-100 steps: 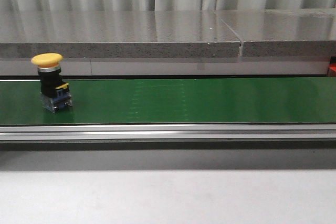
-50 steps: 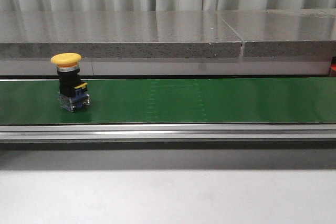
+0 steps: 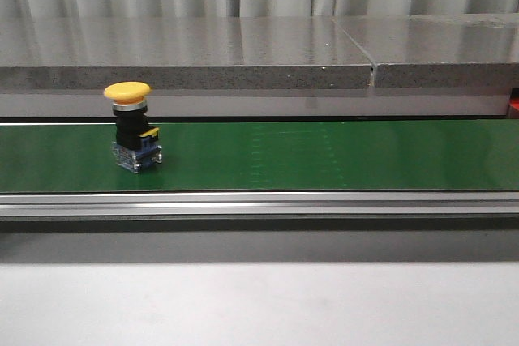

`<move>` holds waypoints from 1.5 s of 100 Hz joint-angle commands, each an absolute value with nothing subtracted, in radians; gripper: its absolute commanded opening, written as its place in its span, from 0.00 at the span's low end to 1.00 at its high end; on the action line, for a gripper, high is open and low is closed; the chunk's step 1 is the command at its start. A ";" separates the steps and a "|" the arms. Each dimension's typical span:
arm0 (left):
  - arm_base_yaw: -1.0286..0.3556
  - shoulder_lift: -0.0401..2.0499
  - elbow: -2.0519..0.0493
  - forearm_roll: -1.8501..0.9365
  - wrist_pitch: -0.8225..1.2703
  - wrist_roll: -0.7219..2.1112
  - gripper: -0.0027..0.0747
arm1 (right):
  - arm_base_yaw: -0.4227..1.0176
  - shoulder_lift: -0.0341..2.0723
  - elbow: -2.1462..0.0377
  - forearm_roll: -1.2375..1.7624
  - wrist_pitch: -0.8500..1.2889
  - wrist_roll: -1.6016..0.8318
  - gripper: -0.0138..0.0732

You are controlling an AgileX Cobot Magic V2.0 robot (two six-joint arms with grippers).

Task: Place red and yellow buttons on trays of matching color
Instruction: 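Lower the right gripper onto the yellow button riding the belt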

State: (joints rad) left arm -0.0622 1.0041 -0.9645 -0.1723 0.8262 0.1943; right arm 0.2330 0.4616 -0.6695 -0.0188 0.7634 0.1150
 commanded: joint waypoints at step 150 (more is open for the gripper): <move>-0.073 0.414 -0.633 -0.208 0.793 0.197 0.01 | 0.443 1.046 -1.028 -0.018 0.714 0.079 0.31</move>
State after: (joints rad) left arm -0.0660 0.4105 -0.6075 -0.1820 0.8557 0.1948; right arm 0.4272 0.9874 -0.9457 -0.0188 0.7577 0.1002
